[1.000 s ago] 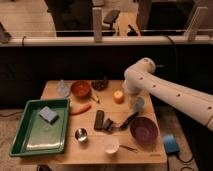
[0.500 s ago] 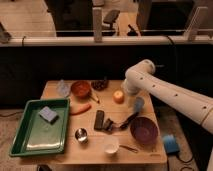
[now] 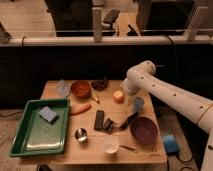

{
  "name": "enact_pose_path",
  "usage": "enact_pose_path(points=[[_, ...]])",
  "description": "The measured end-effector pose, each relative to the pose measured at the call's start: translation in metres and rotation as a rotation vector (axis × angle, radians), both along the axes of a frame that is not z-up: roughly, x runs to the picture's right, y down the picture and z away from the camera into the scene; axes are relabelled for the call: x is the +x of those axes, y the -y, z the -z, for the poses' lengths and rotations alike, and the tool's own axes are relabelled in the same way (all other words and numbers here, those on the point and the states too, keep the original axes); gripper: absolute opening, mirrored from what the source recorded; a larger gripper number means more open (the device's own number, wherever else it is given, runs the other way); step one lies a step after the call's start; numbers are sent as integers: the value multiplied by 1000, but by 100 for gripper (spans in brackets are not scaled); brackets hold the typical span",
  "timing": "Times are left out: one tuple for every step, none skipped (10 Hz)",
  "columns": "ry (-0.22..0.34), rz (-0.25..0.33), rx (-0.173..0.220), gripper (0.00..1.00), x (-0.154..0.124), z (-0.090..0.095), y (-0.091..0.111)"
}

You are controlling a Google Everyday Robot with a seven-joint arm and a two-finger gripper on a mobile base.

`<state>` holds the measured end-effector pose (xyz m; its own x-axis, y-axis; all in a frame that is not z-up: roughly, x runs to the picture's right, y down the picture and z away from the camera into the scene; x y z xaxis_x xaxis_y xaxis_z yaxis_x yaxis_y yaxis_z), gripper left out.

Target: Place apple in metal cup

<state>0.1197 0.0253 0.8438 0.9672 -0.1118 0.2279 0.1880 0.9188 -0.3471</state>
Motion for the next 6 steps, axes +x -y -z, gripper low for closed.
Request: enact_pose_path(points=[[8, 0, 0, 80, -1, -4, 1], [13, 0, 2, 80, -2, -7, 2], [21, 3, 2, 80, -4, -10, 3], [30, 5, 3, 80, -5, -15, 4], [35, 6, 5, 80, -7, -18, 6], [41, 9, 4, 80, -9, -20, 7]])
